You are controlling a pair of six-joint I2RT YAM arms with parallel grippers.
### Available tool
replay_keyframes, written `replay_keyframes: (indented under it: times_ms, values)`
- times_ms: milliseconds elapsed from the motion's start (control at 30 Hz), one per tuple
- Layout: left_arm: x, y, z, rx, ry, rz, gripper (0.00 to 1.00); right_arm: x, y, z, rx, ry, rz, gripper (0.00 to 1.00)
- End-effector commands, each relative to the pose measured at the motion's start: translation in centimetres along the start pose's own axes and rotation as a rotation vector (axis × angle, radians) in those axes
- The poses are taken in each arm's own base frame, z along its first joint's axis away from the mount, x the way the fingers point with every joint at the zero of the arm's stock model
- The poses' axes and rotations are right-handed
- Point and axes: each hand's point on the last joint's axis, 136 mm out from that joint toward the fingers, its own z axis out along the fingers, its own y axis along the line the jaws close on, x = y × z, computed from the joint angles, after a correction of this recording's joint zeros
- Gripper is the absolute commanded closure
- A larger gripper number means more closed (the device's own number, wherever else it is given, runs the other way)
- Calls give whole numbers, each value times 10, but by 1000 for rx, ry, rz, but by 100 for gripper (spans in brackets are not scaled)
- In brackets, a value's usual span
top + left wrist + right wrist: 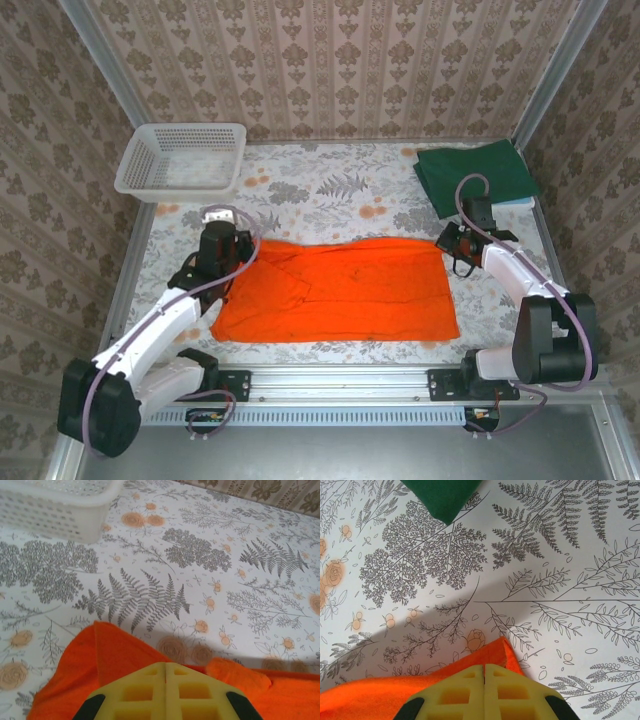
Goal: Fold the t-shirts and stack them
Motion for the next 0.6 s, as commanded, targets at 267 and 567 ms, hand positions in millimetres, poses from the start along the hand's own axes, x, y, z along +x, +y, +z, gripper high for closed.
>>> replay_keyframes:
  times_ms: [267,567]
  values:
    - [14,12,-32,3,0,-57,100,8,5,2,-84,18,51,100]
    - [40,32,-59,-2,-4,-167,100,26,-5,0,-74,57,50,99]
